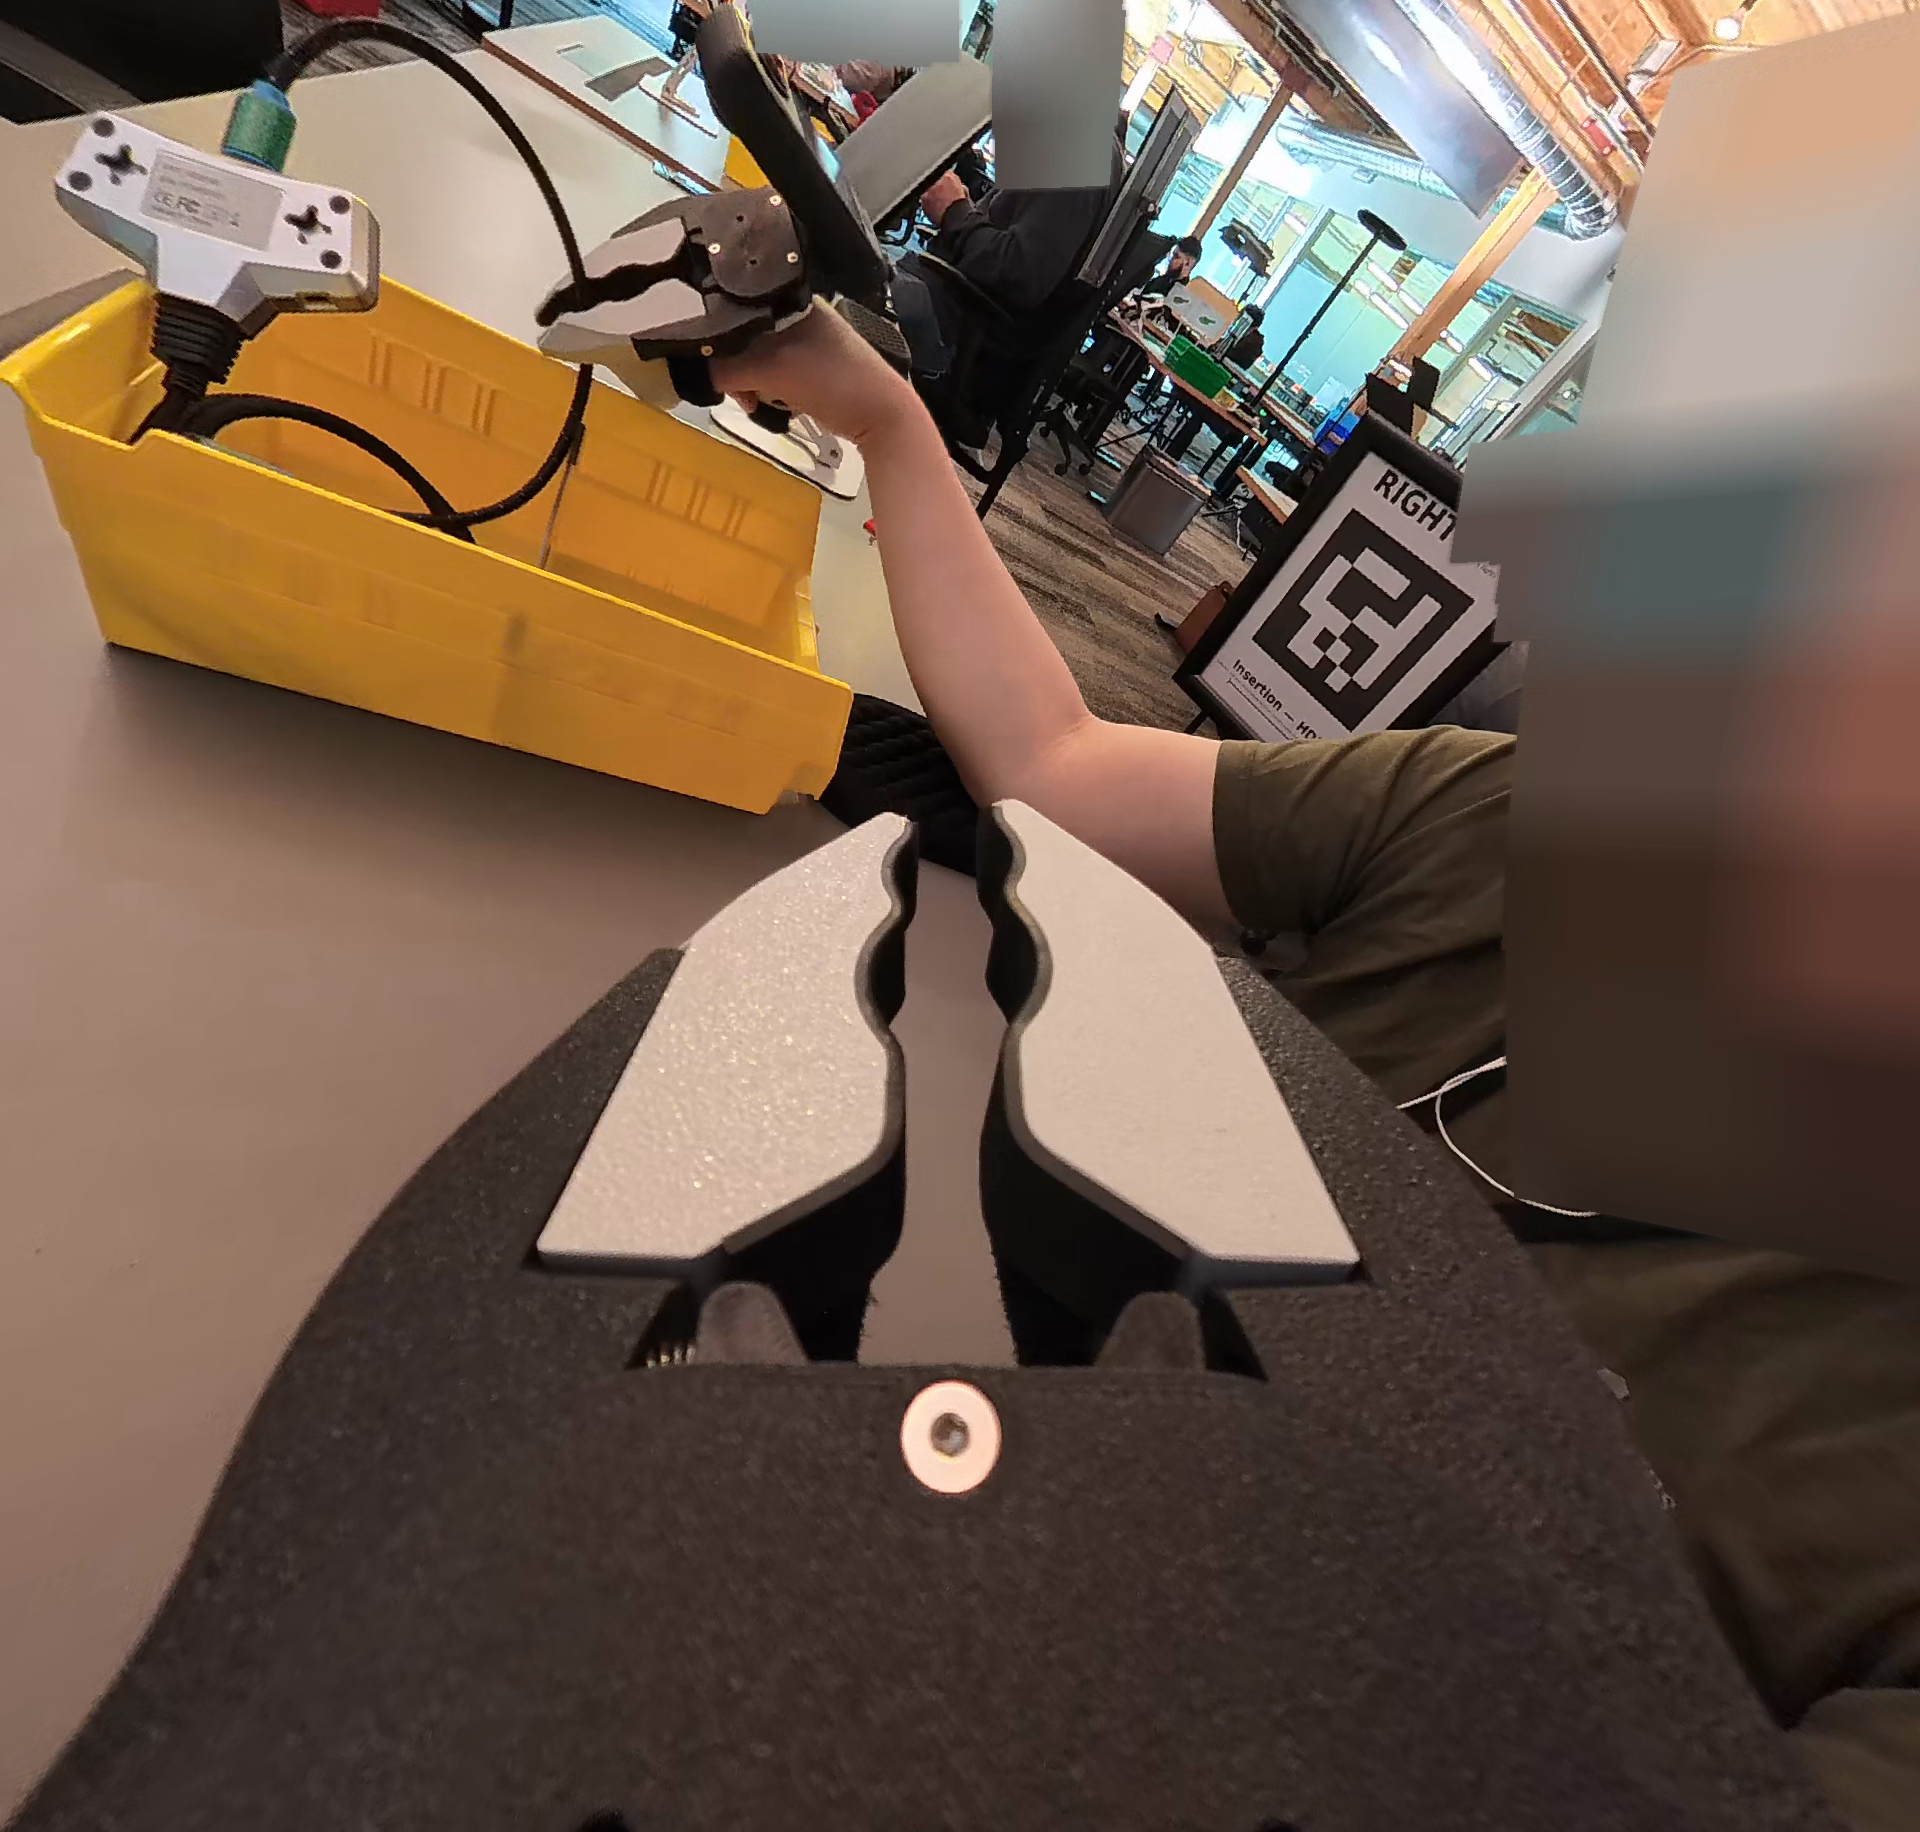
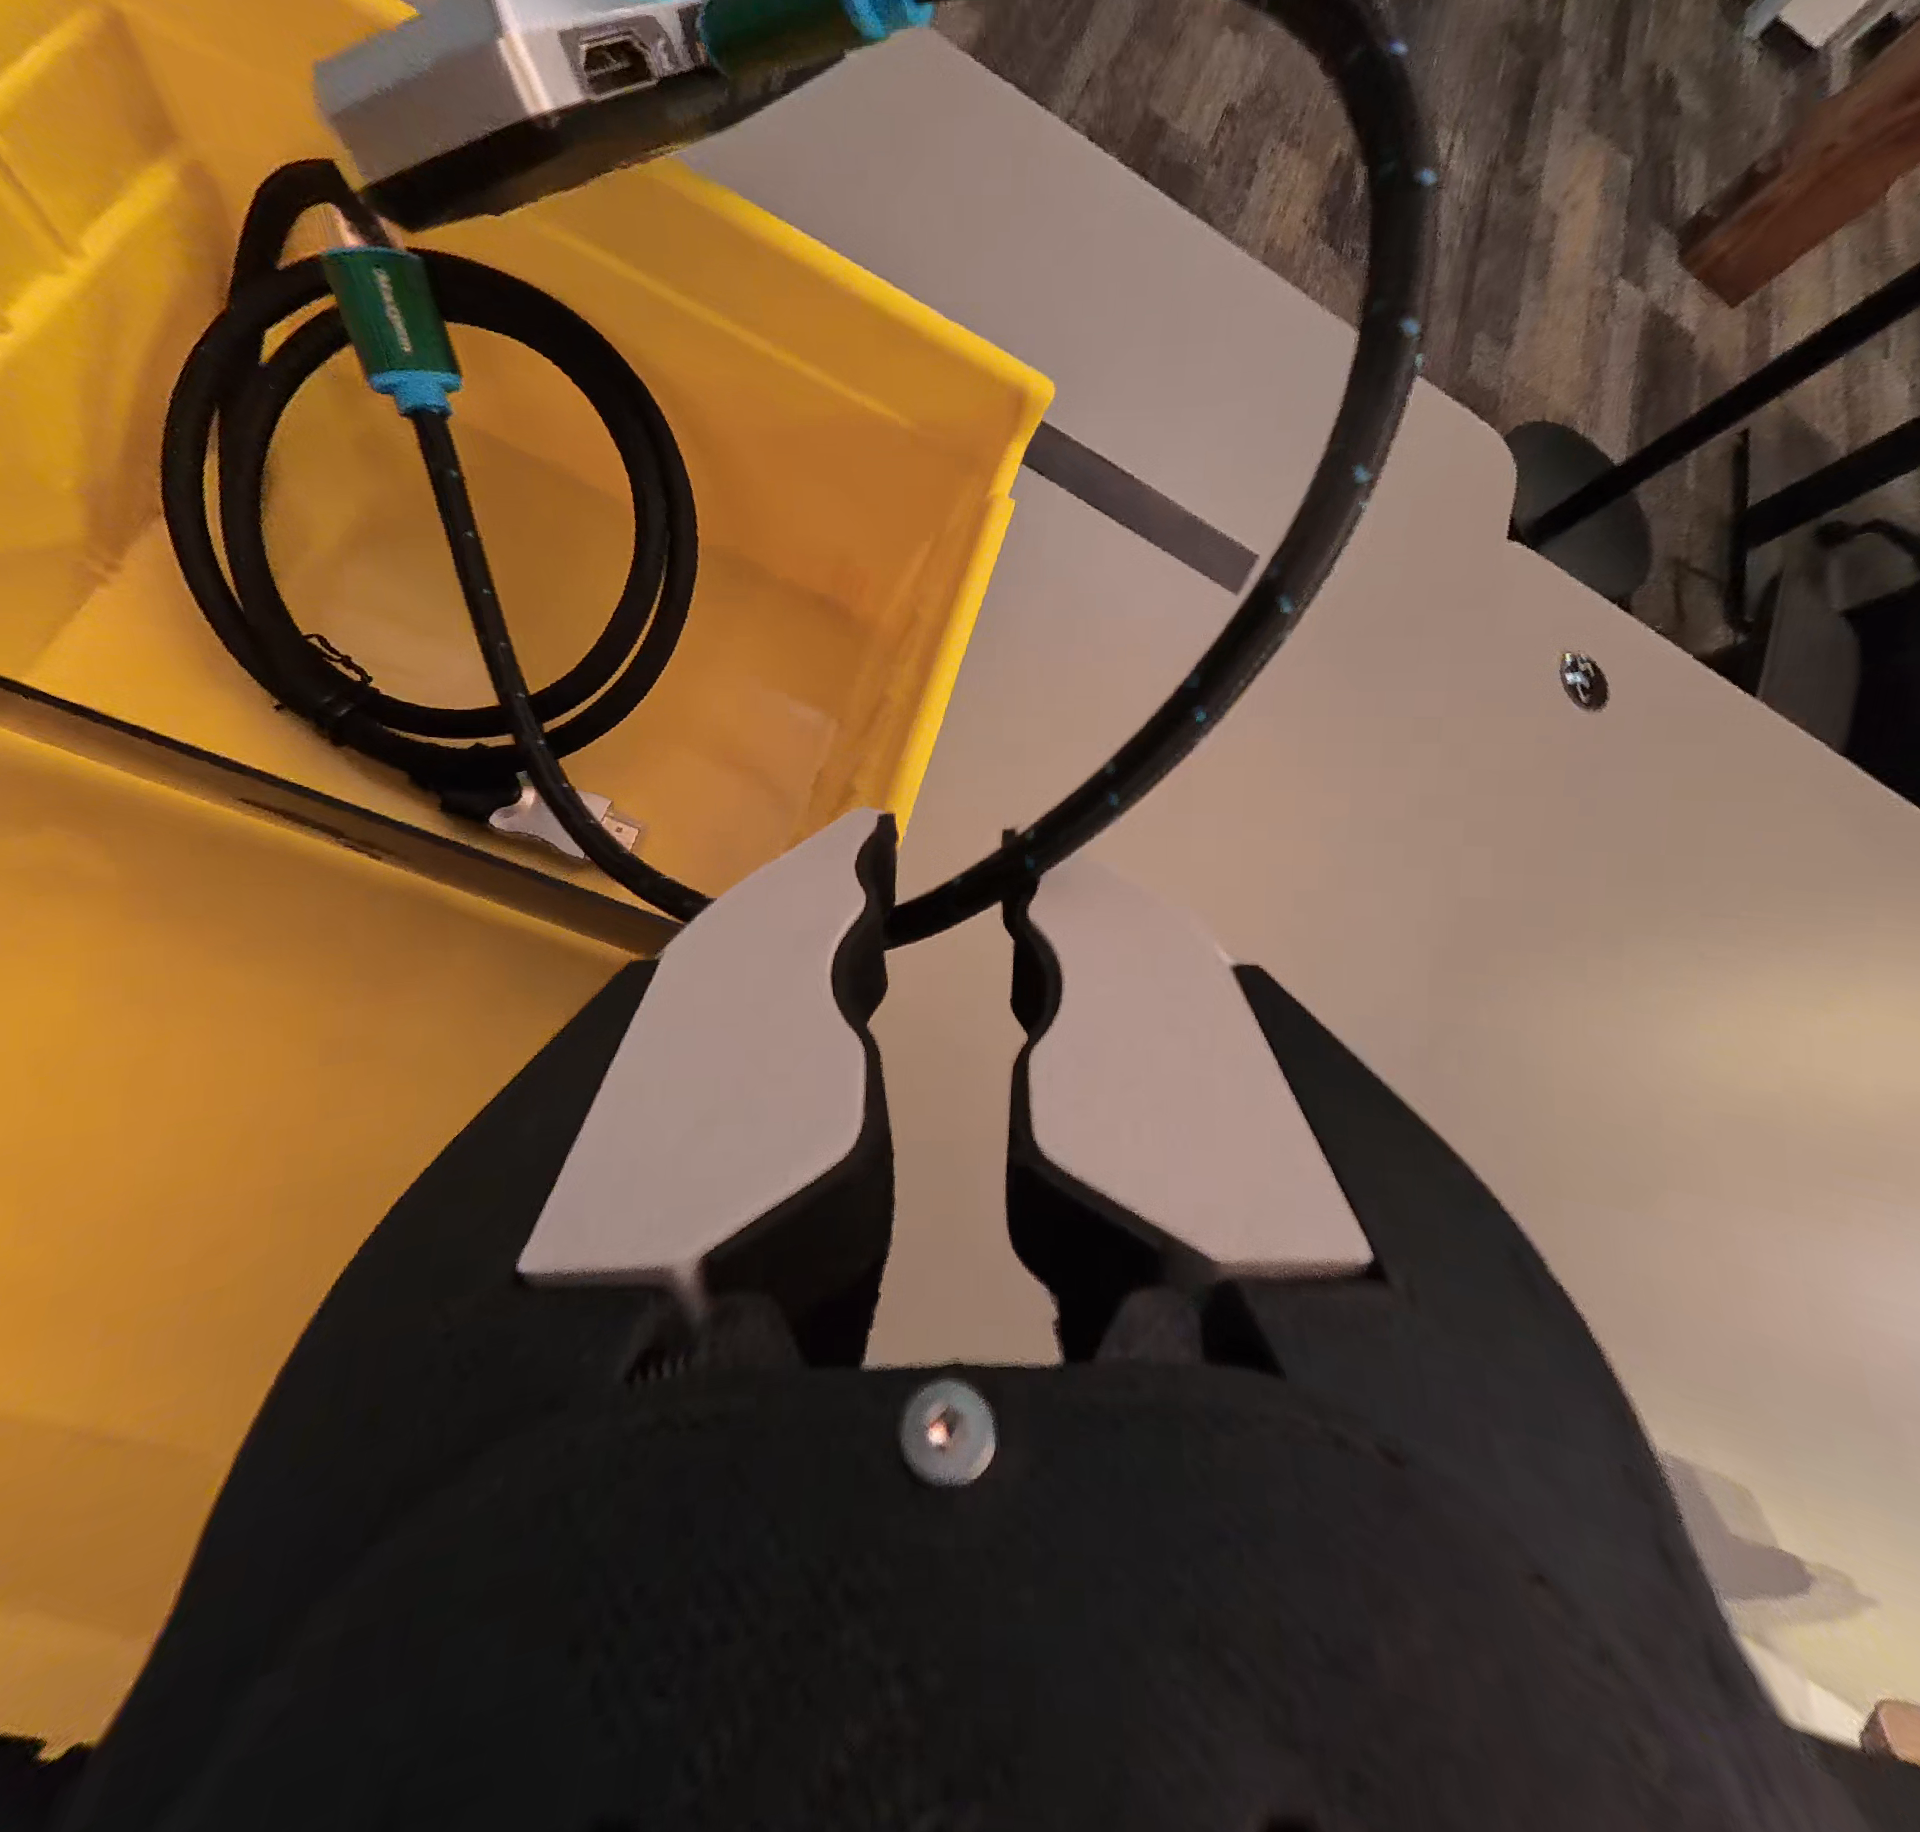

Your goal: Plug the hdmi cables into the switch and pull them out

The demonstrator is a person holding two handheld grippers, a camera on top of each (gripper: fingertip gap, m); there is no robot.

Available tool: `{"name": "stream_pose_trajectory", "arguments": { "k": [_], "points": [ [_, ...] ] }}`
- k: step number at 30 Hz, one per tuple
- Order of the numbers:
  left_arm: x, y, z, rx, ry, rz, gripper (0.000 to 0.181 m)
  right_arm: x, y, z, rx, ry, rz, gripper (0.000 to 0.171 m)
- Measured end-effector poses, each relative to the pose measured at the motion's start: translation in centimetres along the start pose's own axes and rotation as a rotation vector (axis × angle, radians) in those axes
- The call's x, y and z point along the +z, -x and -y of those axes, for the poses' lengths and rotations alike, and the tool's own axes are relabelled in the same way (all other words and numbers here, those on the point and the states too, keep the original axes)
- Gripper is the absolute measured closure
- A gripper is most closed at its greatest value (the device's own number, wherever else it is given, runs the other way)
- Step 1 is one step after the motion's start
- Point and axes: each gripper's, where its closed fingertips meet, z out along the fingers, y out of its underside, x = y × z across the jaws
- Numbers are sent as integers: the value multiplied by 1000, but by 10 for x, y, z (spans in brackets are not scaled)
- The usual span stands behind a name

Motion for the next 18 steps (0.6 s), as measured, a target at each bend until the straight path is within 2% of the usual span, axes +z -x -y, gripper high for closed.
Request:
{"name": "stream_pose_trajectory", "arguments": {
  "k": [3, 4, 5, 8, 11, 15, 18],
  "points": [
    [-2, 0, 1, -2, -5, 3, 171, -5, -1, -4, 40, 75, -21, 150],
    [-2, 0, 2, 0, -6, 4, 171, -8, -2, -6, 52, 107, -32, 145],
    [-3, 0, 2, 2, -8, 6, 171, -12, -3, -9, 57, 143, -42, 129],
    [-6, -1, 4, 8, -16, 10, 171, -28, -2, -10, 95, 171, -48, 123],
    [-9, 0, 6, 16, -20, 27, 171, -43, 10, -16, 181, 220, 20, 115],
    [-15, 21, 4, 61, 6, 192, 171, -35, 22, -33, 208, 292, 90, 116],
    [-29, 48, 10, 126, -4, 415, 171, -20, 34, -52, 330, 403, 172, 136]
  ]
}}
